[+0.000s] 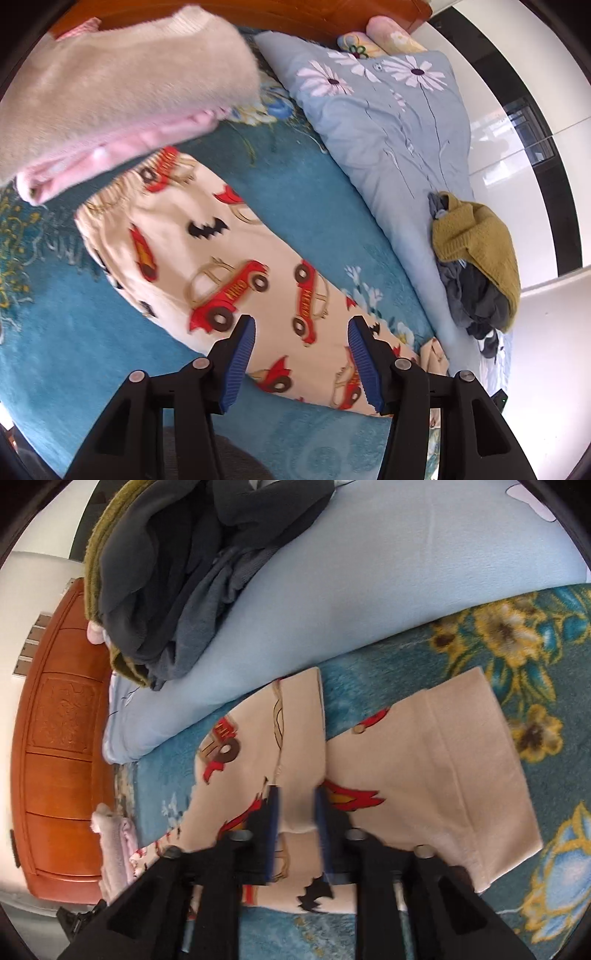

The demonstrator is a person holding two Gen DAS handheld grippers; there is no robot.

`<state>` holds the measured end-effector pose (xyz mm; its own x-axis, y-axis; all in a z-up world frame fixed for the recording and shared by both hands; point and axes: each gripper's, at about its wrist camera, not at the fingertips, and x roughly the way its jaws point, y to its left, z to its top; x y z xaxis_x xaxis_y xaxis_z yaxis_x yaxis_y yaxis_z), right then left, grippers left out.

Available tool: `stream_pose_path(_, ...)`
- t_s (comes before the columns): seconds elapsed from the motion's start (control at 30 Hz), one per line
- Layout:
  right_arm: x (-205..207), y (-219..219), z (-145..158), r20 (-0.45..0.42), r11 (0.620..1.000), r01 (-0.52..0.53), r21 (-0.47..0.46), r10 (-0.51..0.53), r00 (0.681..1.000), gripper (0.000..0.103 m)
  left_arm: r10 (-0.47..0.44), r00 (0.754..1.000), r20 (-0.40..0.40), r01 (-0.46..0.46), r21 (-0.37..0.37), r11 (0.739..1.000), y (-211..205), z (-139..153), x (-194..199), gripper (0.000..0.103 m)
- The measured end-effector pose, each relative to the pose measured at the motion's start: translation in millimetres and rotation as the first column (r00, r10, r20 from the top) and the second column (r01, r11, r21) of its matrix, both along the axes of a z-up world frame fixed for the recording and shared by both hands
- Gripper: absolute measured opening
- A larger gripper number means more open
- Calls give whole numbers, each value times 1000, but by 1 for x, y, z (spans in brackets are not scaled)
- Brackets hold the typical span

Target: Fold clothes

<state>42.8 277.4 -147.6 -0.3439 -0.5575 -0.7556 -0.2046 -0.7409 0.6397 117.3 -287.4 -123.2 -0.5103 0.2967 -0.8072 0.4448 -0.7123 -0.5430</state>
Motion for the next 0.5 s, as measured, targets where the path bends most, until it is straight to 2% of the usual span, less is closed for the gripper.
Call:
stream_pose_path(0.13,15,16,39,-124,999,-11,-45,5,992,2,-94,995,26,94,13,996,46,-16,-20,56)
stream_pose_path(0.23,29,42,60,-172,1000,10,9,-8,985,2,-105,994,43,105,-9,994,64,-30,-27,56)
stream_pose_path(0.37,38,75,44,-84,983,24,181,-9,996,2,-118,991,66,121,-38,992,88,-50,-36,56)
stream_pose_path(0.47,44,86,20,2,976,-2,217,1,1000,2,-119,990,79,122,-36,992,94,-62,-36,56)
stream_pose_path(0.5,47,88,17,5,975,3,221,-4,1000,2,-114,990,80,116,-26,993,93,-63,-36,56)
